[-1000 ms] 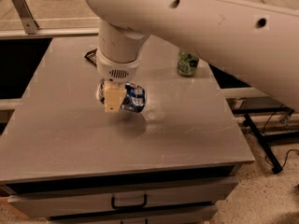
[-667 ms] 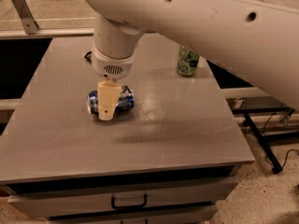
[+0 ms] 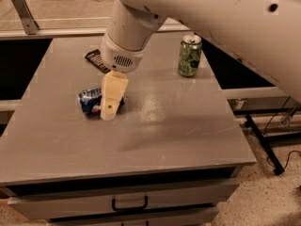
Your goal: Knock pepsi can over
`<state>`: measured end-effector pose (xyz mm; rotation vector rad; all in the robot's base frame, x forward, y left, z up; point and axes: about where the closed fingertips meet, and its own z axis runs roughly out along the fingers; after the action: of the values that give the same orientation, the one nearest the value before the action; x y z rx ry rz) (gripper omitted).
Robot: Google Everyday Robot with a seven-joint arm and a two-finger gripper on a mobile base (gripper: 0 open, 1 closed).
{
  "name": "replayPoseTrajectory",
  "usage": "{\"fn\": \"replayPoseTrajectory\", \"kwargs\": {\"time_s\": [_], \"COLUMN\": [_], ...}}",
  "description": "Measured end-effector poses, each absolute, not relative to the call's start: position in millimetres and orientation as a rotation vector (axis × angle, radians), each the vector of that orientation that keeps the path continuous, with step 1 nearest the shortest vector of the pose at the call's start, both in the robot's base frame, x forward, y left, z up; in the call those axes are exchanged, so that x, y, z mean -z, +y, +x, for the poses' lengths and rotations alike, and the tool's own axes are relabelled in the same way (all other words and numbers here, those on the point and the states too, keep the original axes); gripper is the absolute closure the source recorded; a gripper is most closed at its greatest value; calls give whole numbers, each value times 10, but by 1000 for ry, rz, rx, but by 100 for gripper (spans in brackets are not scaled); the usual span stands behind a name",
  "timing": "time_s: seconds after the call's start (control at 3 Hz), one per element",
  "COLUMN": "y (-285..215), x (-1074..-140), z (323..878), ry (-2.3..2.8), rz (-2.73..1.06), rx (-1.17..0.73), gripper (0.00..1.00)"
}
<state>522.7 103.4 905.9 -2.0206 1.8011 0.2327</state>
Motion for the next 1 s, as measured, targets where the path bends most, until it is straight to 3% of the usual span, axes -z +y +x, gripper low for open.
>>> {"fn": "replayPoseTrajectory", "kwargs": {"time_s": [0.33, 1.0], "y": [488, -1395], "x": [-9211, -9951], "z": [5360, 5378], "ry": [1823, 1933], "rz": [-1892, -1496], "rx": [-343, -188], "gripper": [0, 0]}}
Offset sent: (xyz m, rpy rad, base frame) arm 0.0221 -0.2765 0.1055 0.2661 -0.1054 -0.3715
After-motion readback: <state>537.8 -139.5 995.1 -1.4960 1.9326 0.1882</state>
